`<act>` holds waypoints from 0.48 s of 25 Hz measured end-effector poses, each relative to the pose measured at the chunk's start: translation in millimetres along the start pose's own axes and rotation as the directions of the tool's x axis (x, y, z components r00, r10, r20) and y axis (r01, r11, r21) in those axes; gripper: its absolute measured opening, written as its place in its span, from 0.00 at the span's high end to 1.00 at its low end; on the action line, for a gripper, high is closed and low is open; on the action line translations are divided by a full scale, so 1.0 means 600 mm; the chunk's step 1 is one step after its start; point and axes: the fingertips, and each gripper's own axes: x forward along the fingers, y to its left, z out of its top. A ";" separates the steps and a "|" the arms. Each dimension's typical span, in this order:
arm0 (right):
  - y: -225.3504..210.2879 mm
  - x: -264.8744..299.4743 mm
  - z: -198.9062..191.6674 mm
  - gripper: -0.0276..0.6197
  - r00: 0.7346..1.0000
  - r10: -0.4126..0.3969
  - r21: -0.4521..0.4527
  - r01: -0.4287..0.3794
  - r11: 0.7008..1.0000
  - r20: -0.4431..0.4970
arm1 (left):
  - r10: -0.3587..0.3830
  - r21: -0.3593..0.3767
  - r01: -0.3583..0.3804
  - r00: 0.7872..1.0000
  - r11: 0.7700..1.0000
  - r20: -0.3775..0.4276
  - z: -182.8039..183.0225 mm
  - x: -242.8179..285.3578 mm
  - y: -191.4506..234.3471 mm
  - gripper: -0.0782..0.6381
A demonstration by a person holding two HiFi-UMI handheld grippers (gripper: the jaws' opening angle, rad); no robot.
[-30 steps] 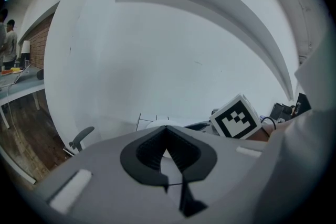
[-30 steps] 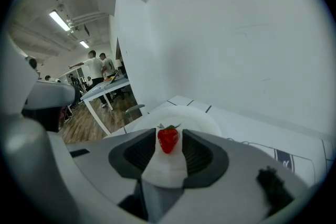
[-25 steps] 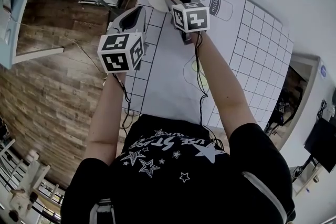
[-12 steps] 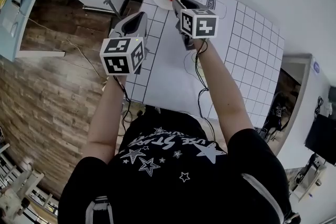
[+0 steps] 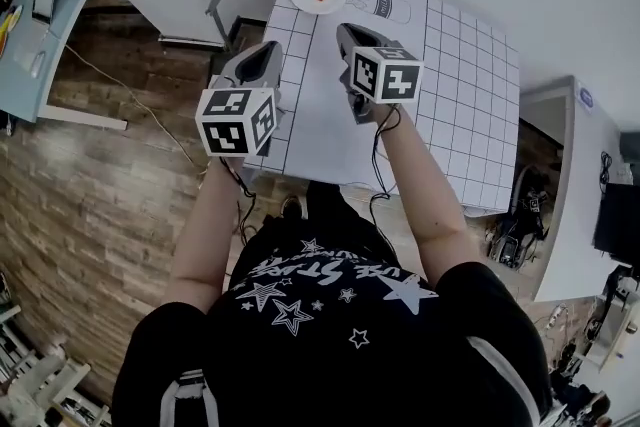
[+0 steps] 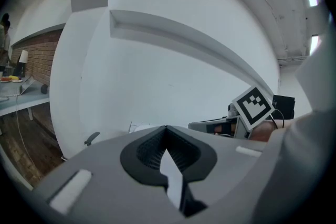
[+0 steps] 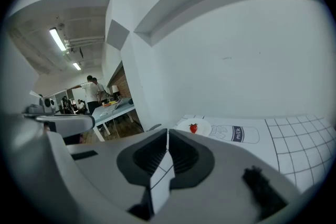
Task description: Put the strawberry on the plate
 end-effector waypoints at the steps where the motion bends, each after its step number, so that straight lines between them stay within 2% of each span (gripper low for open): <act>1: 0.008 -0.019 -0.005 0.93 1.000 -0.003 0.012 0.003 1.000 0.007 | -0.016 0.004 0.016 1.000 1.000 0.005 -0.001 -0.011 -0.009 0.88; 7: 0.050 -0.123 -0.050 0.94 0.999 -0.041 0.035 0.040 0.999 0.018 | -0.131 0.042 0.130 0.991 0.991 0.015 -0.016 -0.057 -0.076 0.88; 12: 0.052 -0.192 -0.071 0.94 0.997 -0.076 0.048 0.076 0.996 0.015 | -0.215 0.036 0.215 0.977 0.976 0.002 -0.032 -0.066 -0.132 0.88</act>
